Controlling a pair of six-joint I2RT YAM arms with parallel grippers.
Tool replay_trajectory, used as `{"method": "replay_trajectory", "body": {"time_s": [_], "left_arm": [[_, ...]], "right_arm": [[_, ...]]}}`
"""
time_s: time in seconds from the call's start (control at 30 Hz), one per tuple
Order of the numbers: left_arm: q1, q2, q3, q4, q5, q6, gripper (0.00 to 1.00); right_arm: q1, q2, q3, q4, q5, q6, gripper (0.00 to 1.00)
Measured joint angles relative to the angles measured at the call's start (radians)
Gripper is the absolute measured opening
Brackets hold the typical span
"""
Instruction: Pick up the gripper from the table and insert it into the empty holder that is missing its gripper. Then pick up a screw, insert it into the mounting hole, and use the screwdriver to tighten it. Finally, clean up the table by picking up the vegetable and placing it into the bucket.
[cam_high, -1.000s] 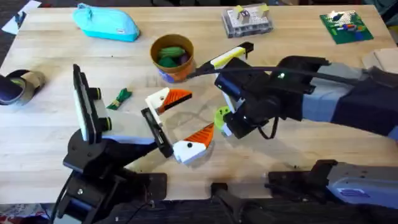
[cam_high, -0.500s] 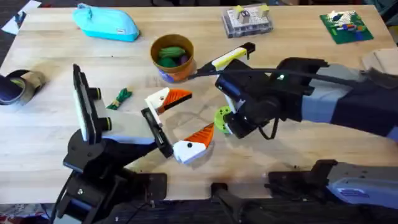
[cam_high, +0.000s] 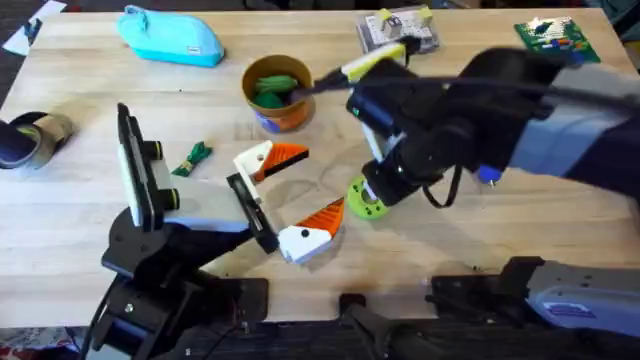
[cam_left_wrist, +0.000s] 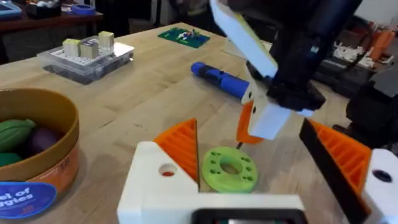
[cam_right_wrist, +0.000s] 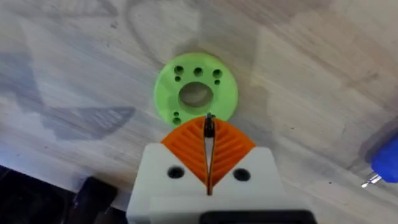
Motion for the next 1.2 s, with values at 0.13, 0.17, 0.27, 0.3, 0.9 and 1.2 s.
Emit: {"method": "replay_trajectory", "body": {"time_s": [0.13,0.17,0.27,0.3,0.9,1.2], "left_arm": [[0.000,0.000,0.000,0.000,0.000,0.000,0.990],[0.000,0.000,0.000,0.000,0.000,0.000,0.990],[0.000,0.000,0.000,0.000,0.000,0.000,0.990],[0.000,0.000,0.000,0.000,0.000,0.000,0.990],[0.000,0.000,0.000,0.000,0.000,0.000,0.990],[0.000,0.000,0.000,0.000,0.000,0.000,0.990]], "right_arm": [[-0.016,-0.005,0.113,-0.060,0.009,-0.002,0.007],[-0.022,-0.005,0.140,-0.078,0.008,-0.005,0.006],[-0.049,0.000,0.231,-0.122,-0.008,-0.022,0.006],[-0.057,0.006,0.267,-0.134,-0.017,-0.030,0.006],[-0.004,0.434,0.985,-0.391,-0.190,-0.210,0.006],[0.074,0.434,1.006,-0.321,-0.294,-0.290,0.006]]}}
